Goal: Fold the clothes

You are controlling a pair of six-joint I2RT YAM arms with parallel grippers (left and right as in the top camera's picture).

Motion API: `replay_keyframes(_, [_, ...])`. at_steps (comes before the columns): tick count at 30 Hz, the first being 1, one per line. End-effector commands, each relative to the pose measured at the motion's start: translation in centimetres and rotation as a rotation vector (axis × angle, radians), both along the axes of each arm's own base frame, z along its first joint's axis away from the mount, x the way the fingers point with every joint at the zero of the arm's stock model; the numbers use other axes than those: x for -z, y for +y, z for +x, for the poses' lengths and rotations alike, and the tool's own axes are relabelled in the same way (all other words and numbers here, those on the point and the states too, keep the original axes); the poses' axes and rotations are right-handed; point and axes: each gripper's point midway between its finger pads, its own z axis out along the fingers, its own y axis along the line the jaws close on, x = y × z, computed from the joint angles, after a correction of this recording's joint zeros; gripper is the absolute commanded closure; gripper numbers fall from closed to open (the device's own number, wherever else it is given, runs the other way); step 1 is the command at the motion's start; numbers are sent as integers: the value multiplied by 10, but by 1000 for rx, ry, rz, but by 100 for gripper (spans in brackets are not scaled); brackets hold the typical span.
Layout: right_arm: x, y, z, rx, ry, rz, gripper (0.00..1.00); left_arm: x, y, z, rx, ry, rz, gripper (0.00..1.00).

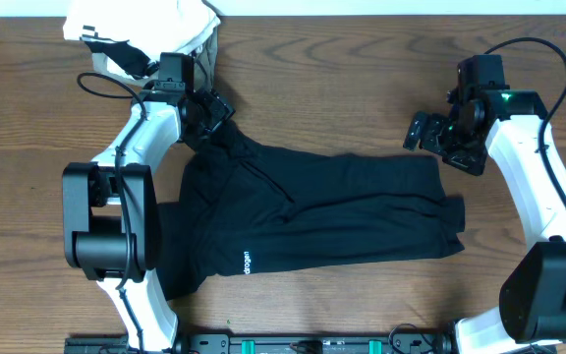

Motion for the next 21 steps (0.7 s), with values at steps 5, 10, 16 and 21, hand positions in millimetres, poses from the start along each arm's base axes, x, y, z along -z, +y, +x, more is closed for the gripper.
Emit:
replay_keyframes(5, [1, 2, 1, -5, 6, -9, 1, 2, 8, 6, -29, -6, 50, 24])
replay_keyframes(10, [1, 2, 1, -5, 6, -9, 1, 5, 8, 8, -30, -9, 51, 31])
replay_keyframes(16, [2, 1, 1, -3, 3, -17, 1, 16, 4, 8, -20, 8, 32, 31])
replay_keyframes(21, [2, 1, 1, -4, 3, -17, 1, 20, 4, 9, -20, 8, 32, 39])
